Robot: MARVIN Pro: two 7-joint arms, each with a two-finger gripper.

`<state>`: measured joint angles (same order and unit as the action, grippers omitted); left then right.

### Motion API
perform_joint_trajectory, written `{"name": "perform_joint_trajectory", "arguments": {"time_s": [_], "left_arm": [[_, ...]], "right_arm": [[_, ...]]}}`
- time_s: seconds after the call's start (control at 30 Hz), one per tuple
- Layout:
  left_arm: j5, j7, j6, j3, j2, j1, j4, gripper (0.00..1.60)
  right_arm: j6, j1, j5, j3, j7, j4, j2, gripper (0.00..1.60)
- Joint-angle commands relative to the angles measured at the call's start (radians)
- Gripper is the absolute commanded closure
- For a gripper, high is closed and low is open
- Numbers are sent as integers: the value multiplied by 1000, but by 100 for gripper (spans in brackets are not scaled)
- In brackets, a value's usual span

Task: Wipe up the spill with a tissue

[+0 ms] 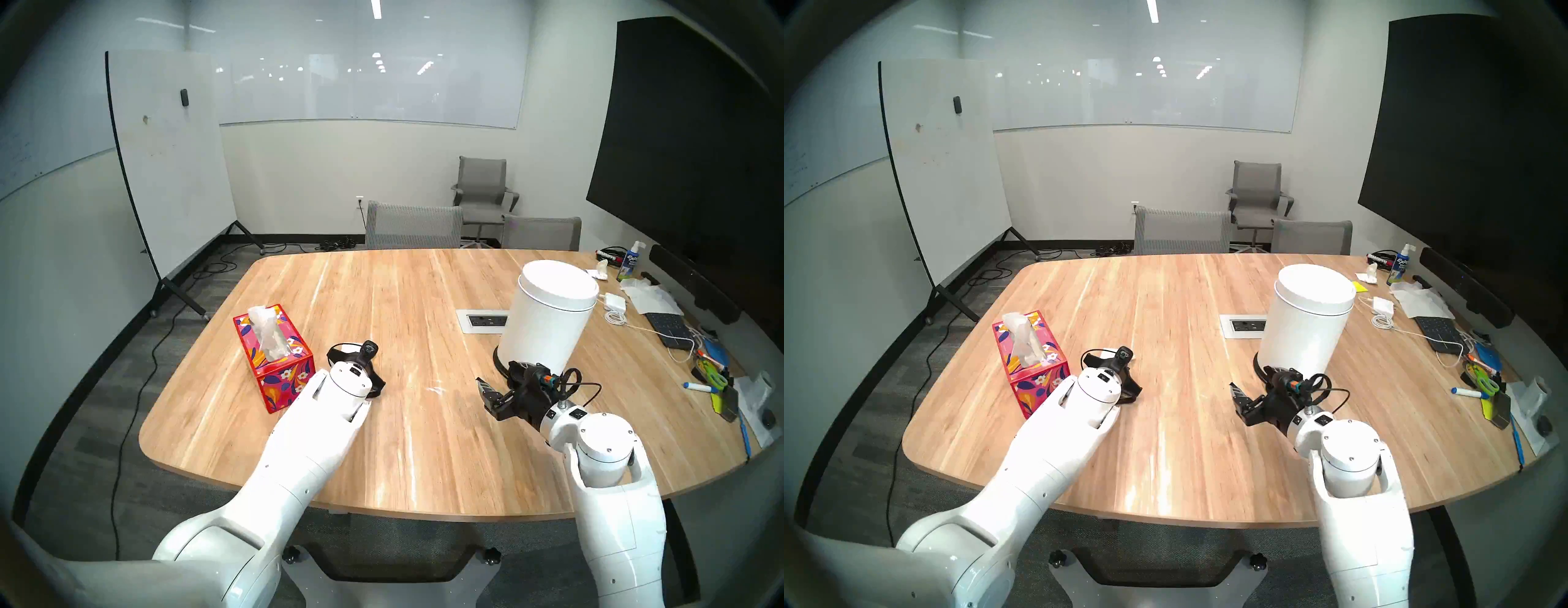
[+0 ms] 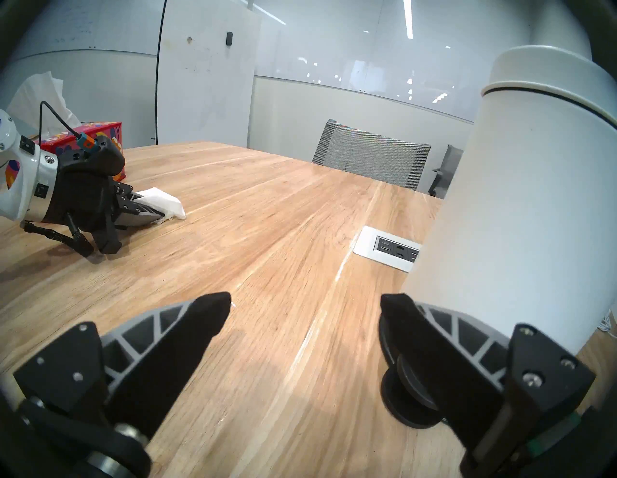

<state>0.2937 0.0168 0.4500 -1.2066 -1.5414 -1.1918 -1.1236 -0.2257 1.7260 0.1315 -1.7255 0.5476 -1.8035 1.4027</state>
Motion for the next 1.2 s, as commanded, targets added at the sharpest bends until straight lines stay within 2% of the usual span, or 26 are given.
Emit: {"name": "perform_joint_trajectory", "arguments": {"time_s": [0.0,0.13,0.27,0.5,0.77,0.9,1.17], "left_arm": [[5,17,11,16,-16,-48,-57,160],[1,15,-9,-4,-4,-2,-8,160],[-5,0,-33,-12,3,26,-2,160],[3,-12,-32,0,7,18,-99,160],[-1,-42,-52,-18,60,-7,-208,160],[2,-54,-79,-25,87,-31,-261,160],[1,-79,-199,-41,153,-92,-368,160]], "right_arm": [[1,-7,0,1,2,-21,-2,0],[1,-7,0,1,2,-22,-2,0],[2,-7,0,1,2,-21,-2,0],[3,-8,0,1,2,-19,-2,0],[3,-8,0,1,2,-20,-2,0],[2,-8,0,1,2,-20,-2,0],[3,-8,0,1,1,-19,-2,0]]}}
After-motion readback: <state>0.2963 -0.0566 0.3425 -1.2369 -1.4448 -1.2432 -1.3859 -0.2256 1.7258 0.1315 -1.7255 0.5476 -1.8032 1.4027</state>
